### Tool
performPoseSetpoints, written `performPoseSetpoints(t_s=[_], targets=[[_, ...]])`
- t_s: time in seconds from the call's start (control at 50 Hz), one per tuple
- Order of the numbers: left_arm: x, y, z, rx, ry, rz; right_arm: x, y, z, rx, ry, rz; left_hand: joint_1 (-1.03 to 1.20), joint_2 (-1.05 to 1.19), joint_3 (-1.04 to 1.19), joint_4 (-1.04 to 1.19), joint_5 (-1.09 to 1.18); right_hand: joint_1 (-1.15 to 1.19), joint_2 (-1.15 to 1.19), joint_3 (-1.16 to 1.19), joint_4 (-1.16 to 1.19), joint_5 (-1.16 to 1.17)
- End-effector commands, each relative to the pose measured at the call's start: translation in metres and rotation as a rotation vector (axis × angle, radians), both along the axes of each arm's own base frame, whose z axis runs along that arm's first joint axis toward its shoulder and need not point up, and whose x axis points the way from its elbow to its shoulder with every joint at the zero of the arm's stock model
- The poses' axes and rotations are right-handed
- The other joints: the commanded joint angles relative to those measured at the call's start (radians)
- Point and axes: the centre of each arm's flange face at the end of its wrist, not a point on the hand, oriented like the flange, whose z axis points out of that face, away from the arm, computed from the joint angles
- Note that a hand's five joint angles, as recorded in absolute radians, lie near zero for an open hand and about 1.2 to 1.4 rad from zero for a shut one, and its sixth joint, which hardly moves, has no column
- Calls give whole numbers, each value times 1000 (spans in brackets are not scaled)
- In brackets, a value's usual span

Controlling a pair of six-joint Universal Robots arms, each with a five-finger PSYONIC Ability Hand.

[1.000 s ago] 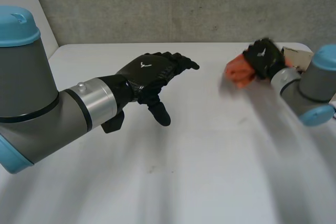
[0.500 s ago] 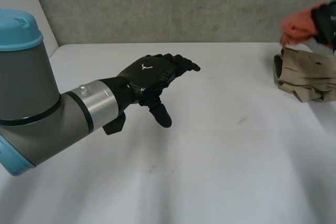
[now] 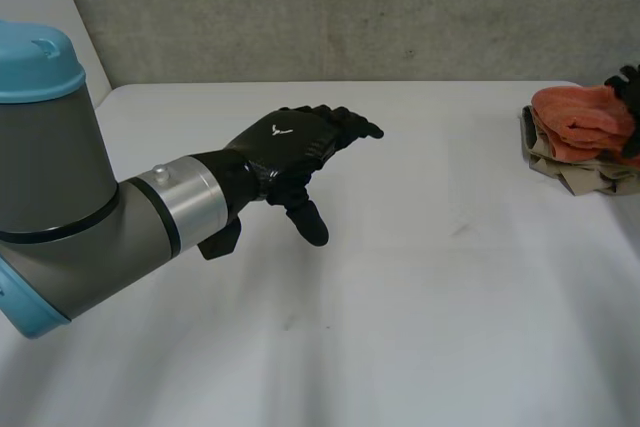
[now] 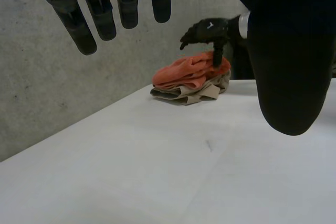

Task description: Fold the laundry.

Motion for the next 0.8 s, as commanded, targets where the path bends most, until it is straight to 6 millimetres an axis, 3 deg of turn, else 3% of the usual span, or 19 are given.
performPoseSetpoints(t_s=[0.02, 0.08, 0.16, 0.22, 0.24, 0.3, 0.32, 0.4, 0.48, 0.62, 0.8], targets=[[3, 2, 13, -32, 21, 7, 61, 51, 88, 20, -58, 72, 39, 28, 22, 30, 14, -28, -46, -41, -61, -63], [6, 2, 22, -43, 43, 26, 100, 79, 120, 11, -163, 91, 36, 26, 19, 27, 11, -28, -46, -41, -61, -63], [13, -3, 37, -79, 85, 106, 130, 113, 135, 53, -334, 74, 28, 17, 10, 18, 2, -28, -46, -41, -61, -63], [26, -17, 49, -124, 116, 229, 143, 131, 137, 85, -438, 67, 19, 8, 1, 9, -7, -28, -46, -41, -61, -63], [31, -22, 52, -136, 123, 273, 155, 151, 139, 107, -516, 78, 19, 8, 1, 9, -7, -28, -46, -41, -61, -63], [52, -38, 61, -187, 132, 438, 171, 174, 137, 133, -570, 109, 10, -1, -7, 1, -16, -28, -46, -41, -61, -63], [57, -41, 62, -195, 132, 475, 181, 187, 132, 146, -591, 128, 10, -1, -8, 0, -16, -28, -46, -41, -61, -63], [71, -52, 60, -207, 118, 592, 197, 210, 114, 131, -583, 171, 1, -10, -16, -8, -25, -28, -46, -41, -61, -63], [72, -52, 56, -198, 105, 590, 197, 223, 121, 58, -569, 188, 1, -10, -16, -8, -25, -28, -46, -41, -61, -63], [71, -52, 52, -184, 100, 577, 192, 227, 125, 20, -547, 151, -2, -13, -19, -11, -27, -28, -46, -41, -61, -63], [69, -52, 38, -172, 93, 565, 193, 238, 103, 63, -527, 129, -8, -18, -25, -17, -33, -28, -46, -41, -61, -63]])
